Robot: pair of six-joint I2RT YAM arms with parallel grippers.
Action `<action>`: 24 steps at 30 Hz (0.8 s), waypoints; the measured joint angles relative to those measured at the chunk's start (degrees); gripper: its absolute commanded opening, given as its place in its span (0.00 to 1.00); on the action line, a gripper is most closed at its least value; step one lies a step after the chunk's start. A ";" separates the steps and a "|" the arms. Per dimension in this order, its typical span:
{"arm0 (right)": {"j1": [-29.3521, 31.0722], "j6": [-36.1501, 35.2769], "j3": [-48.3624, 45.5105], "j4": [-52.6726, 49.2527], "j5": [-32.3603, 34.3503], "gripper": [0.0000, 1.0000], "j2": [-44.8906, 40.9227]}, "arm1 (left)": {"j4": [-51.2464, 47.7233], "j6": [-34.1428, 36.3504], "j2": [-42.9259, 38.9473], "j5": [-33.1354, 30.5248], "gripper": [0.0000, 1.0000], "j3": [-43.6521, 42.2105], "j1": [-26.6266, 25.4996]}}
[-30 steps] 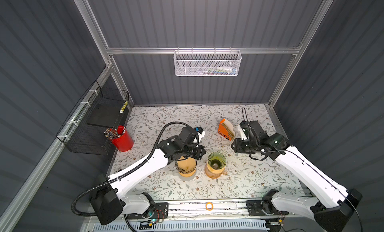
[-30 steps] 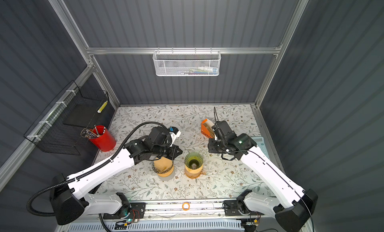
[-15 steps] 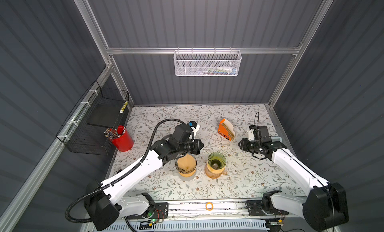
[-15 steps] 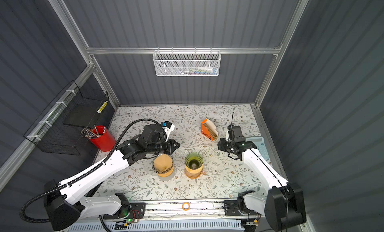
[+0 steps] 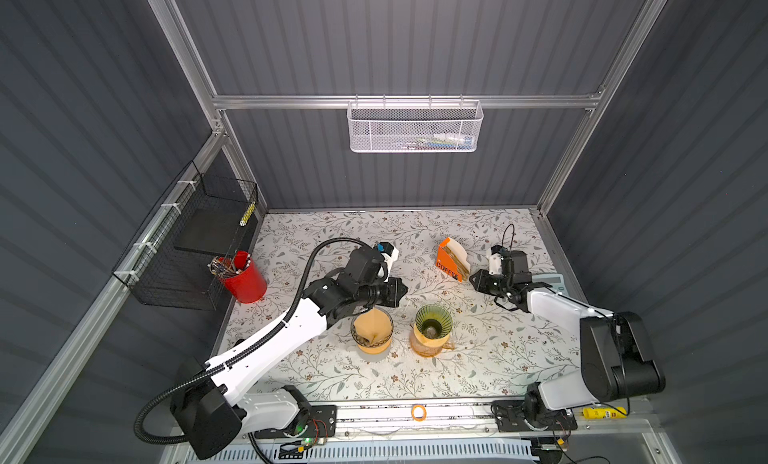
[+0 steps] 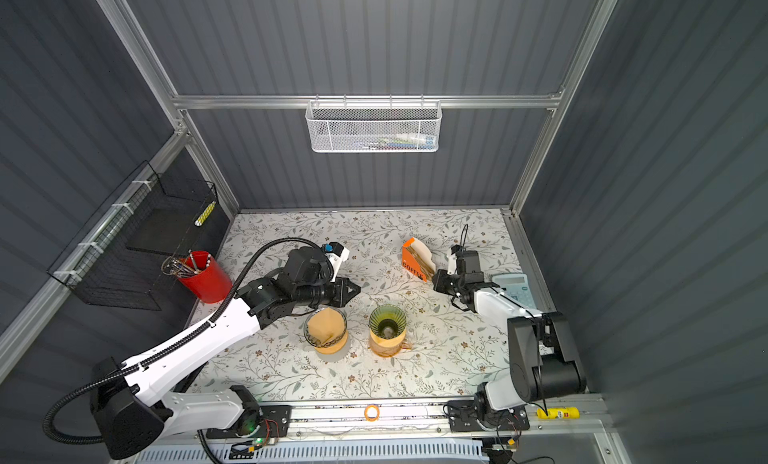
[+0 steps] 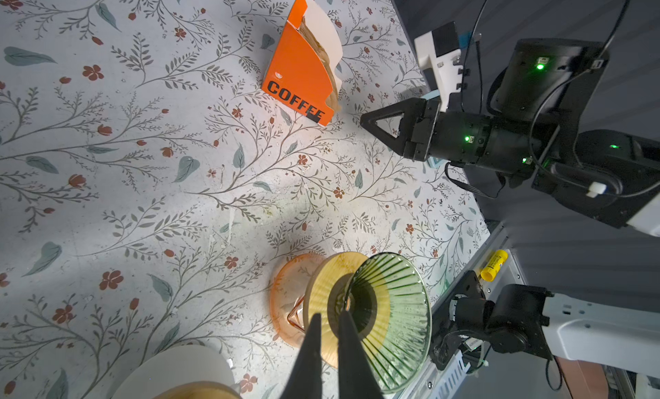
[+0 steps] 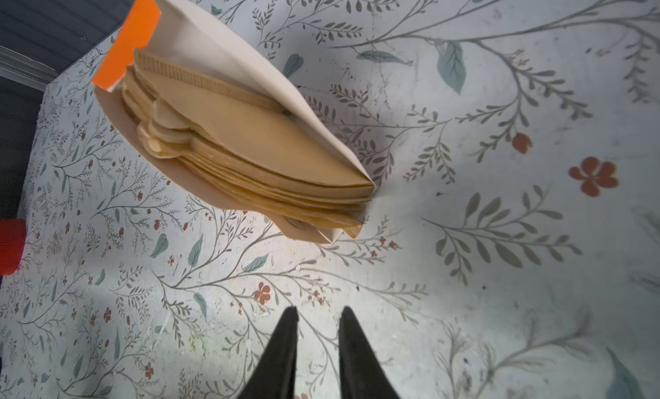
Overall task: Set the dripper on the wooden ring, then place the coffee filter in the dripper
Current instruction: 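Move the right gripper to the orange COFFEE filter box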
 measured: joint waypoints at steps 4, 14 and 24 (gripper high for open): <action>-0.20 -0.35 0.17 2.97 -0.74 0.27 2.84 | -0.02 0.00 0.37 -0.02 0.12 -0.26 0.26; -0.87 -1.07 2.47 6.58 -1.60 0.26 6.47 | 0.00 -0.20 0.39 -0.02 0.12 -0.31 0.33; -1.03 -1.42 6.10 5.86 -1.84 0.24 9.46 | 0.02 -0.39 1.36 -0.02 0.12 -0.31 0.37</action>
